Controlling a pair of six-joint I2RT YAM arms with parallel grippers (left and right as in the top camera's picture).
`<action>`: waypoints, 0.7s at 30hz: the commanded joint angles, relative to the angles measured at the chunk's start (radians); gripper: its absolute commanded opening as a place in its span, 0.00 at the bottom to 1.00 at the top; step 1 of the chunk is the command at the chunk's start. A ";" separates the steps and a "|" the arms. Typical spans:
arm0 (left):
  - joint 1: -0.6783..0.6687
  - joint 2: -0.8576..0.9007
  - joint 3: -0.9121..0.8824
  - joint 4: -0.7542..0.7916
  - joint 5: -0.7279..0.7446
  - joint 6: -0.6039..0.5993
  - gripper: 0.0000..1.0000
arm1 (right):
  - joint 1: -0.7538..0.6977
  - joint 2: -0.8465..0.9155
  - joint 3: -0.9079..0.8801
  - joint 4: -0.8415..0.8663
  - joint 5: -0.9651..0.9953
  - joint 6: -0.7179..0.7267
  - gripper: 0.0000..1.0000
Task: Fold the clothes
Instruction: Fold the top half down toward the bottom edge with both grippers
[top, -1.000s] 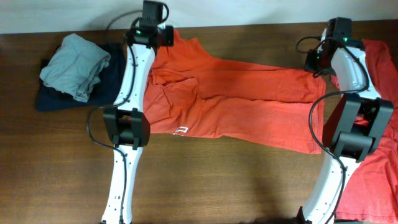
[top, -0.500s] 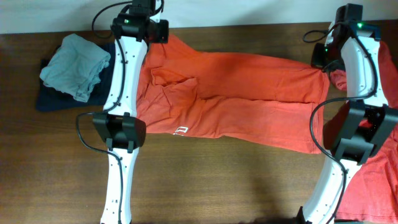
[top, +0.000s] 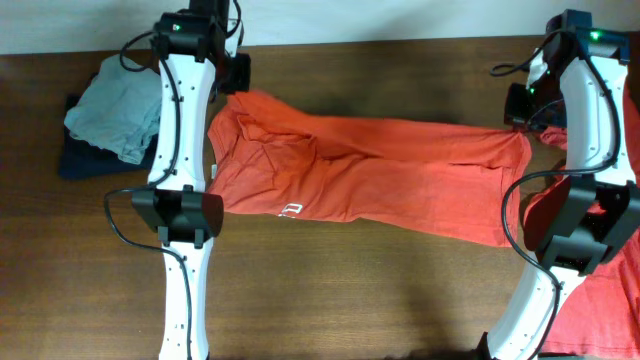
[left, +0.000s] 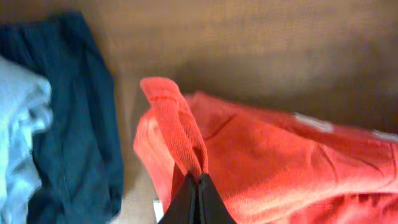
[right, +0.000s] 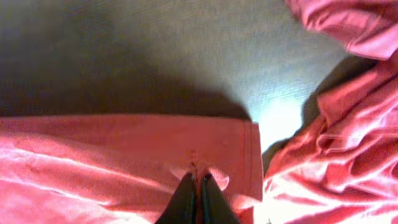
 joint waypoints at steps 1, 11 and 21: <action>0.000 -0.036 0.002 -0.043 0.003 0.007 0.01 | 0.005 -0.033 0.018 -0.035 -0.010 0.004 0.04; 0.000 -0.036 -0.002 -0.119 0.003 -0.005 0.01 | 0.006 -0.033 0.017 -0.212 -0.022 0.017 0.04; 0.002 -0.053 -0.038 -0.119 0.043 -0.031 0.01 | 0.006 -0.064 -0.109 -0.227 -0.073 0.027 0.04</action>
